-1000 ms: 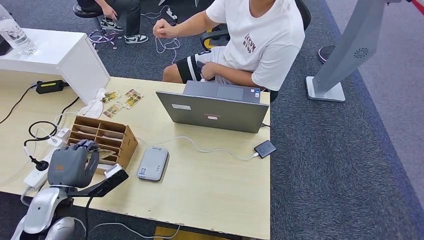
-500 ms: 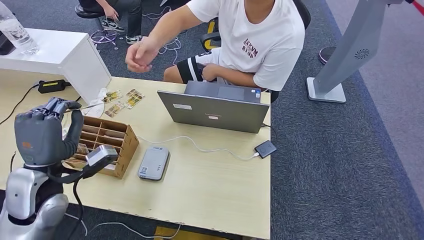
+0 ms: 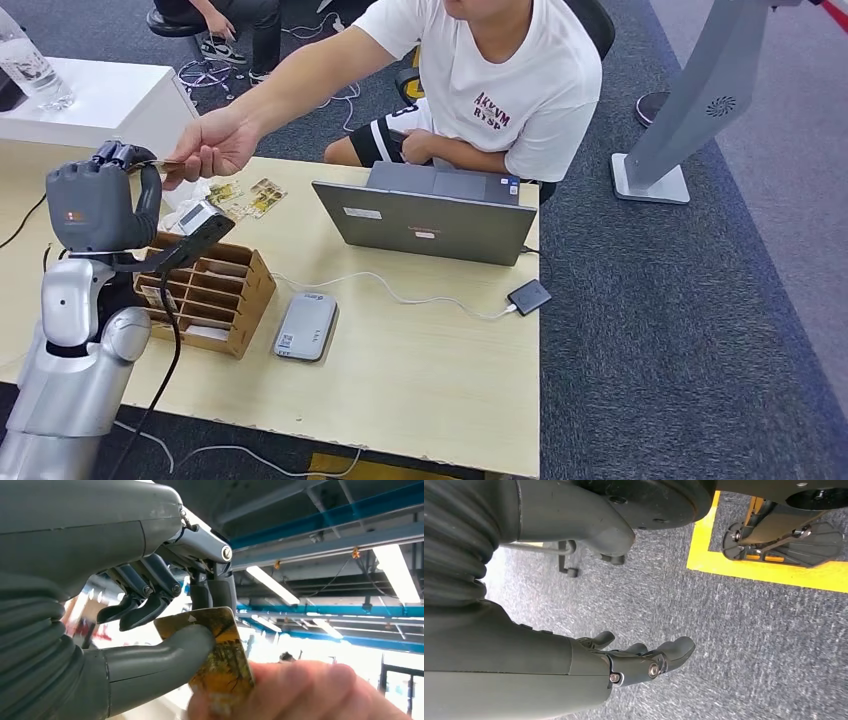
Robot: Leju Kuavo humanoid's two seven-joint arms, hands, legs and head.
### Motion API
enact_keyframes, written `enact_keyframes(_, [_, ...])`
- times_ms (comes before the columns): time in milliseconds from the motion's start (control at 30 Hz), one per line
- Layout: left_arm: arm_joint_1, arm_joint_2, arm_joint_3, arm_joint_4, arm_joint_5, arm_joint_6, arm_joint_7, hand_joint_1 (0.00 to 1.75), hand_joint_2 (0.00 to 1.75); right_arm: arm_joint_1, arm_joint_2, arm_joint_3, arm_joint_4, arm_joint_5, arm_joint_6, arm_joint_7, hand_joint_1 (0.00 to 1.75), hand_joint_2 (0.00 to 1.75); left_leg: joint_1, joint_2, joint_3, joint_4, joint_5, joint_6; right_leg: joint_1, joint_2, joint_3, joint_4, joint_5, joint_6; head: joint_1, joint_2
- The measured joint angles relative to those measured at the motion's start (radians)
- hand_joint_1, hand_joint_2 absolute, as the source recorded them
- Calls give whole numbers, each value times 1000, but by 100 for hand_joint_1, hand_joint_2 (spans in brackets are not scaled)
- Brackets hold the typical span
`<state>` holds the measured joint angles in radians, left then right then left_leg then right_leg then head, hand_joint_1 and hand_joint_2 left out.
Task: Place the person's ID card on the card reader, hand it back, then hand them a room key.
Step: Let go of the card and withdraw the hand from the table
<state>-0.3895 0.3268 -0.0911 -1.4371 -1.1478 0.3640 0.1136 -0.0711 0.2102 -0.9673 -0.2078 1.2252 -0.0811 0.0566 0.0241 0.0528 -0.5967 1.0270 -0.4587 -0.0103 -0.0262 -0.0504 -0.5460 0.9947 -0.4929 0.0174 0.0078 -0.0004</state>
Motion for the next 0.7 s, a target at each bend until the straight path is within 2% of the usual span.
enact_keyframes(133, [-51,2,4,114,24,11,-1,171,175,-4,0,11,1,0,-1,6,0,175,0,0,0,0,1,0,0,-1,0,0,0,0,1,0])
enact_keyframes(267, [-52,3,10,145,35,14,-1,0,175,-3,0,16,1,0,-1,10,0,175,0,0,-1,0,1,0,0,0,0,0,0,0,1,0])
enact_keyframes(467, [-16,3,27,132,78,44,-41,0,175,-3,0,17,1,-2,-7,9,0,175,0,0,-1,0,0,0,0,0,0,0,0,0,1,0])
enact_keyframes(633, [89,3,42,11,164,88,-134,0,175,3,0,17,1,-7,-12,9,0,175,0,1,-1,0,-1,-1,0,1,-1,0,-1,1,1,0])
enact_keyframes(700, [151,3,56,-59,228,118,-194,0,175,5,0,17,1,-14,-13,7,0,175,0,3,-2,0,-1,-1,0,3,-1,0,-1,1,1,0])
